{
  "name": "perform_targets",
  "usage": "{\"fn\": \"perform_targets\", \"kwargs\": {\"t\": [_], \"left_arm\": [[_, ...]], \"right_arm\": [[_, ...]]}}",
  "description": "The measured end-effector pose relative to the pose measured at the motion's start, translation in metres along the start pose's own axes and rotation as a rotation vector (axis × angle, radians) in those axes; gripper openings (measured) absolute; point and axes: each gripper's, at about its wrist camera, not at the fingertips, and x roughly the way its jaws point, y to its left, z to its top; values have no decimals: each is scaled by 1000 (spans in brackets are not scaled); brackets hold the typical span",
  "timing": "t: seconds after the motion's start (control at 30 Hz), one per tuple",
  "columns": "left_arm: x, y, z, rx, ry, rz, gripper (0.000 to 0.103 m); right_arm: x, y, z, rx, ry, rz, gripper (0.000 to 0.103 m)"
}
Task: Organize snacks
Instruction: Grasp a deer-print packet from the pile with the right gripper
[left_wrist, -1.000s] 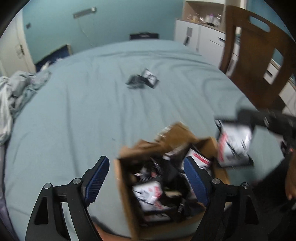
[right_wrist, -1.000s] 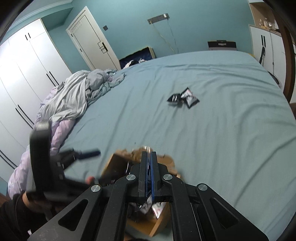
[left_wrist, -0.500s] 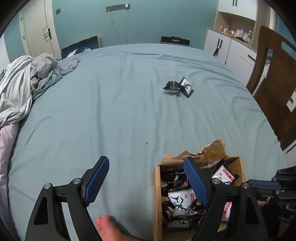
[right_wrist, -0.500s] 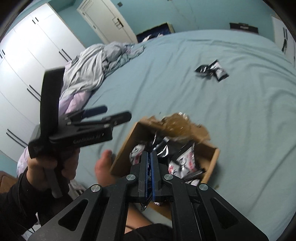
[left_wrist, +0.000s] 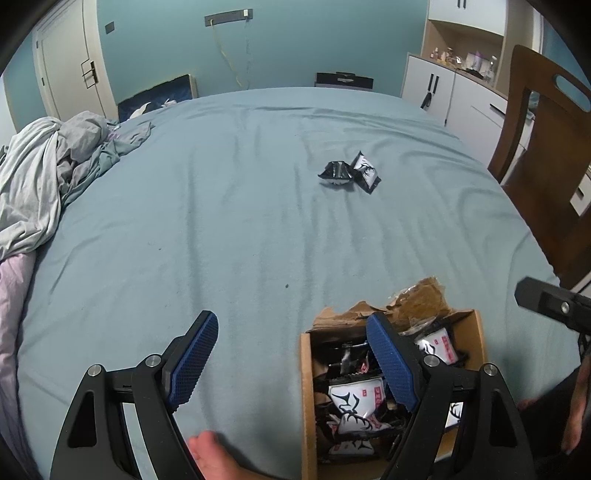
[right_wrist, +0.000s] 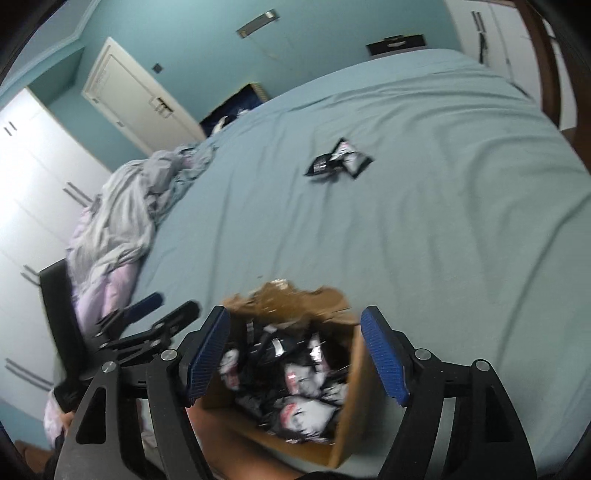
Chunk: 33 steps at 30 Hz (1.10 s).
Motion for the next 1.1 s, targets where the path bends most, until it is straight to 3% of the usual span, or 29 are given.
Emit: {"fn": "perform_targets", "kwargs": {"t": [0.13, 0.53, 1.1], "left_arm": [[3, -3, 1, 6, 7, 8, 84], [1, -5, 3, 1, 4, 13, 87], [13, 5, 11, -40, 36, 12, 96]], "right_arm": [[-3, -1, -2, -17, -15, -101, 73], [10, 2, 15, -1, 15, -165, 73], [113, 5, 101, -207, 68, -281, 73]]}}
